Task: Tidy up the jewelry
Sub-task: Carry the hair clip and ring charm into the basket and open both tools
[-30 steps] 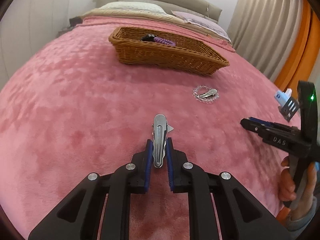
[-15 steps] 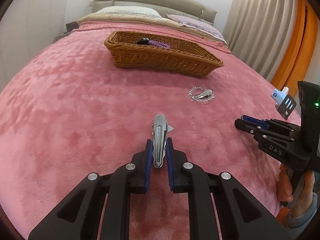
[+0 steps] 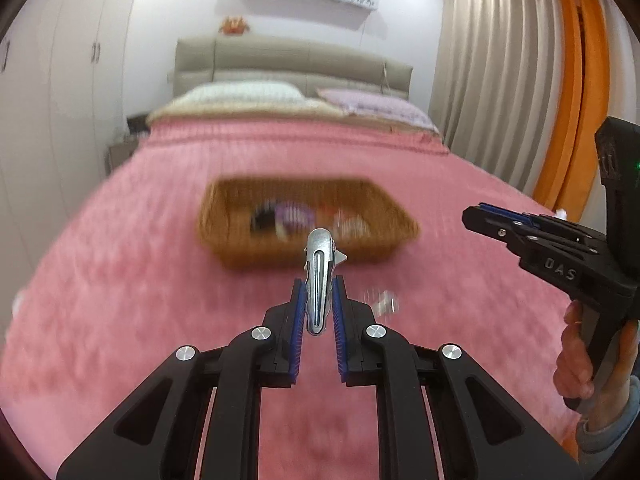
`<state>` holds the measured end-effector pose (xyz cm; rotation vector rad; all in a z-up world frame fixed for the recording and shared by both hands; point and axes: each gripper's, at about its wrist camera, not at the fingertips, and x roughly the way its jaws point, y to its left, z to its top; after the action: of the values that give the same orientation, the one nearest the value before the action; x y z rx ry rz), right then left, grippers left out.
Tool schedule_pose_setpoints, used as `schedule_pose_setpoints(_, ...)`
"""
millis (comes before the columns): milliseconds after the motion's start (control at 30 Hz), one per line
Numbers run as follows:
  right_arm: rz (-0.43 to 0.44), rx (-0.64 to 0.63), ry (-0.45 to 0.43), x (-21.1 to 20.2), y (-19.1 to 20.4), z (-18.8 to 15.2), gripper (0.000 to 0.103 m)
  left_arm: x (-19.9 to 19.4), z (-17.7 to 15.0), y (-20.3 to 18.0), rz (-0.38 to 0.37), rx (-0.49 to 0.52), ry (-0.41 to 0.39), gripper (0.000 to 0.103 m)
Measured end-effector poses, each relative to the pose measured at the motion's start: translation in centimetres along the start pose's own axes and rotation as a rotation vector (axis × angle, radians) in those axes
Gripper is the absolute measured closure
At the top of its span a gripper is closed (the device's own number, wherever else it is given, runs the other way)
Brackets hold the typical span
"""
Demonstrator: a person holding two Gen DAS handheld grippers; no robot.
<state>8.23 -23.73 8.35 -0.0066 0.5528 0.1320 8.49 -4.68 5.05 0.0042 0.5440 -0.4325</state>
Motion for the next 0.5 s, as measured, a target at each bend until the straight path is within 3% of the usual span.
schedule_pose_setpoints(200,0.018,0.066,-0.008,5.1,-2.3,4.7,0.085,5.3,6.8,1.5,0.007,-0.021,-0.013,0.091)
schedule_pose_setpoints(300,0.028,0.084,0.027,8.7,-3.0,5.8,0.085,8.6,8.4,2.2,0.025,-0.022,0.0,0.091)
schedule_pose_setpoints(500,0.048,0.115,0.133,15.1,-4.0,5.3,0.085,14.5,8.6,4.4,0.045,-0.052,0.066,0.091)
